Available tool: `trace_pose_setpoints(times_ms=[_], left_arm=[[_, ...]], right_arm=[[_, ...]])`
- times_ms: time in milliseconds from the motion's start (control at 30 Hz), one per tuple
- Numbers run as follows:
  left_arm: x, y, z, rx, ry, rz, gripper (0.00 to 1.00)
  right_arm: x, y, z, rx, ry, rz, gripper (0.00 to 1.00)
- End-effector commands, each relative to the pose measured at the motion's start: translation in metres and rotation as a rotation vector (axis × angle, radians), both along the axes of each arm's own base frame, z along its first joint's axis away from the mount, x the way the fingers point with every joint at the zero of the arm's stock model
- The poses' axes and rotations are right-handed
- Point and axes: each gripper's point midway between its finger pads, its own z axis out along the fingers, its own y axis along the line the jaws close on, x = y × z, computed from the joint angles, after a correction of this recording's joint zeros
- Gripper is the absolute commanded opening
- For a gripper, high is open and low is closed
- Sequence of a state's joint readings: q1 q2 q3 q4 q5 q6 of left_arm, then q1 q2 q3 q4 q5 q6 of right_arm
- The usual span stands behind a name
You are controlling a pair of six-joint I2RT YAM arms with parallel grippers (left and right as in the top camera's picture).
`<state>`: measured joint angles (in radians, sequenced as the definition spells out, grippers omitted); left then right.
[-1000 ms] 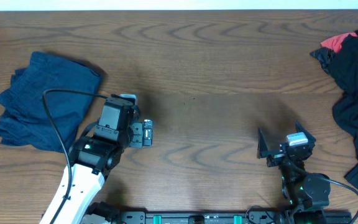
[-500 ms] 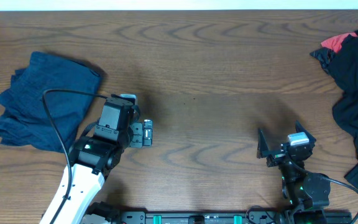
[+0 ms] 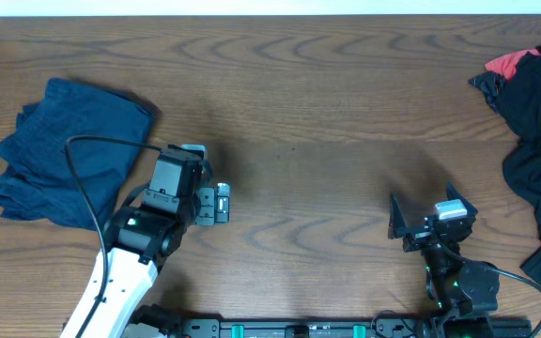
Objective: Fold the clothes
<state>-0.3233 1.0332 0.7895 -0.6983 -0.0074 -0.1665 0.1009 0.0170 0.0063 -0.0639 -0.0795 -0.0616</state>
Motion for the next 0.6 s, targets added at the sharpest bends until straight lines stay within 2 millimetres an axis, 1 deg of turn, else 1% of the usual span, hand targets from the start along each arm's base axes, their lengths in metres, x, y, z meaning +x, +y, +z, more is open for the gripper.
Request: trace_pose_setpoints(times_ms=[0, 100, 200, 300, 433, 567], left_arm=[[-0.004, 0.009, 0.009, 0.000, -0.063, 0.014, 0.98], [-0.010, 0.021, 0.011, -0.041, -0.122, 0.055, 0.98], [-0.021, 0.032, 0.005, -0.094, -0.175, 0.094, 0.98], [-0.027, 0.040, -0.002, -0.128, -0.243, 0.127, 0.98], [-0.024, 0.045, -0.005, -0.147, -0.351, 0.145, 0.98], [-0.019, 0.045, -0.003, -0.134, -0.478, 0.106, 0.98]], right_arm=[[0.000, -0.003, -0.001, 0.013, 0.005, -0.009, 0.99], [0.000, -0.003, -0.001, 0.013, 0.005, -0.009, 0.99], [0.000, -0.003, -0.001, 0.013, 0.005, -0.009, 0.99], [0.000, -0.003, -0.001, 0.013, 0.005, -0.009, 0.99], [0.000, -0.003, -0.001, 0.013, 0.005, -0.009, 0.99], [0.000, -0.003, -0.001, 0.013, 0.005, -0.009, 0.99]])
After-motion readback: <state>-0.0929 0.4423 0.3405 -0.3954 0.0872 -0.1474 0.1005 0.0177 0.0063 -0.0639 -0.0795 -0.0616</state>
